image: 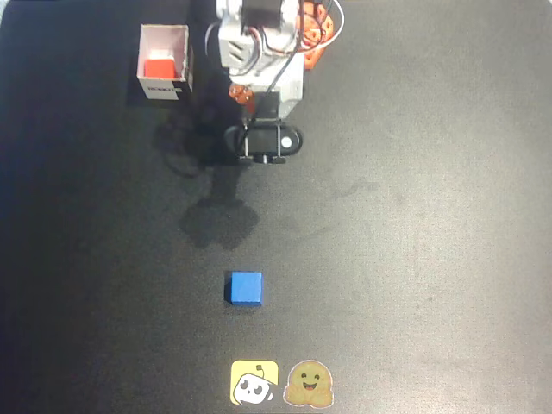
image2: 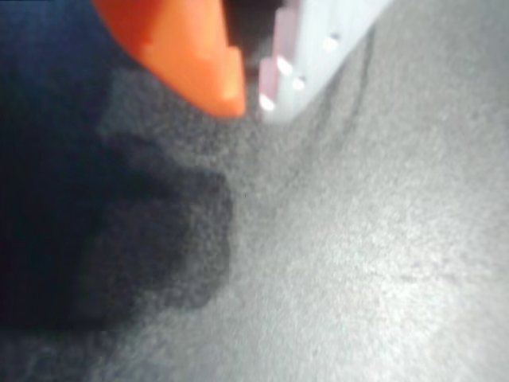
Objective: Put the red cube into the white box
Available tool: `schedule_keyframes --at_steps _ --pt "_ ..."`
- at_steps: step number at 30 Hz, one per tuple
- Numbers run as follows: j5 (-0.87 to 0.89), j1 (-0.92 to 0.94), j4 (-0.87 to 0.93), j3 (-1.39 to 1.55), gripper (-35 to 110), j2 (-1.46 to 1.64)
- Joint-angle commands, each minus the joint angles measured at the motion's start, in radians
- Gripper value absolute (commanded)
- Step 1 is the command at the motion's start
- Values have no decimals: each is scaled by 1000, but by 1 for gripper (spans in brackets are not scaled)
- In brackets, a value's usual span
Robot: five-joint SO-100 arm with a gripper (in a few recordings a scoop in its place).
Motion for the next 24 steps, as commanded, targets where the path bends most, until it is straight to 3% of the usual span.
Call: schedule_keyframes --at_steps 1,12,24 --pt "-8 -3 -40 12 0 -54" --pt "-8 -14 -330 245 0 -34" --pt "5 -23 -314 264 0 -11"
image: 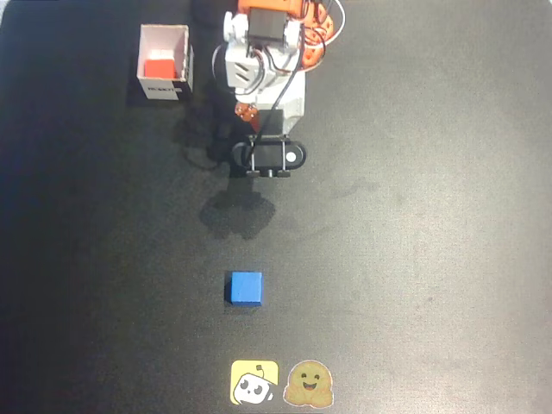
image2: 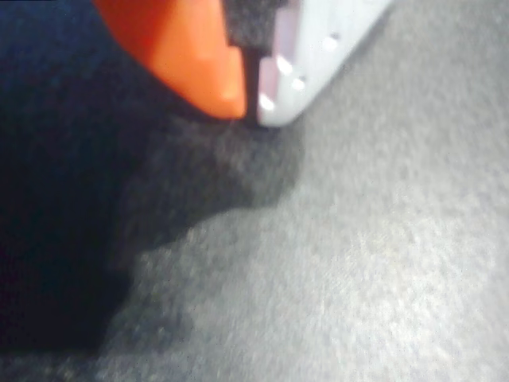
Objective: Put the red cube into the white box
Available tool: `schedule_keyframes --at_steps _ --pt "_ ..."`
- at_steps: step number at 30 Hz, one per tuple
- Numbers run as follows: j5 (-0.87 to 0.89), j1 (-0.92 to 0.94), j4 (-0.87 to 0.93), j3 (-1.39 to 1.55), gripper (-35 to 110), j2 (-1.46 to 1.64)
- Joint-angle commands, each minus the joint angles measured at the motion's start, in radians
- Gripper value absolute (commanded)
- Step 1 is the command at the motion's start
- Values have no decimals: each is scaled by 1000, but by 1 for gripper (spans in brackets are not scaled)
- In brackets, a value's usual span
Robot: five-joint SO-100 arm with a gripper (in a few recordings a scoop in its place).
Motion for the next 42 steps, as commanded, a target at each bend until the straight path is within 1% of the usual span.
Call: schedule_keyframes --at_steps 1,3,6,13,16,42 --pt "3 3 -6 -5 0 18" --pt "-2 8 3 -3 0 117" --pt "-18 6 94 -2 0 258" --pt "-41 6 230 -2 0 517" --pt "-6 12 222 -12 0 518" --pt "-5 9 233 0 0 518"
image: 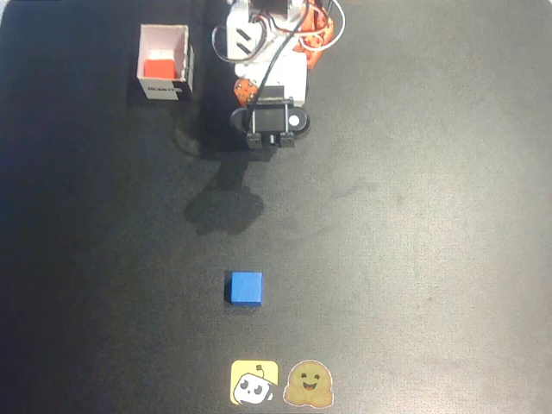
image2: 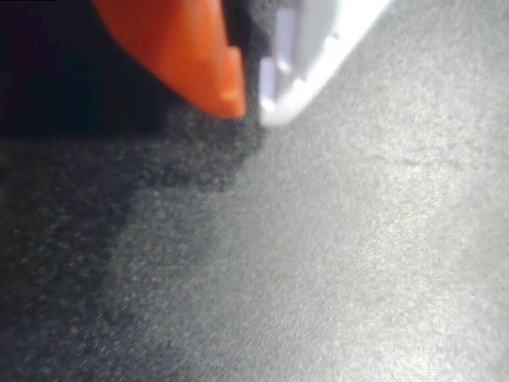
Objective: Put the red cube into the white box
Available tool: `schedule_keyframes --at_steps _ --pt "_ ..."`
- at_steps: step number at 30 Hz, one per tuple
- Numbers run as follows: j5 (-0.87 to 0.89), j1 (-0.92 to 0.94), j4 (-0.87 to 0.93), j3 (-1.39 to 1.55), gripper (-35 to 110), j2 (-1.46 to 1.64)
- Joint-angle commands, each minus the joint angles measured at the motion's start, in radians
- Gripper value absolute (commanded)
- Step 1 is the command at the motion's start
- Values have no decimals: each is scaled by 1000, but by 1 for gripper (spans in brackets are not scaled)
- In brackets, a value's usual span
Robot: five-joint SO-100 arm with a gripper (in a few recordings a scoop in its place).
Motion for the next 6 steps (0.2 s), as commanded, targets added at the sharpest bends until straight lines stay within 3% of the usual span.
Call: schedule_keyframes --at_steps 1,6 --pt "5 6 2 -6 0 6" --pt "5 6 2 -6 0 6"
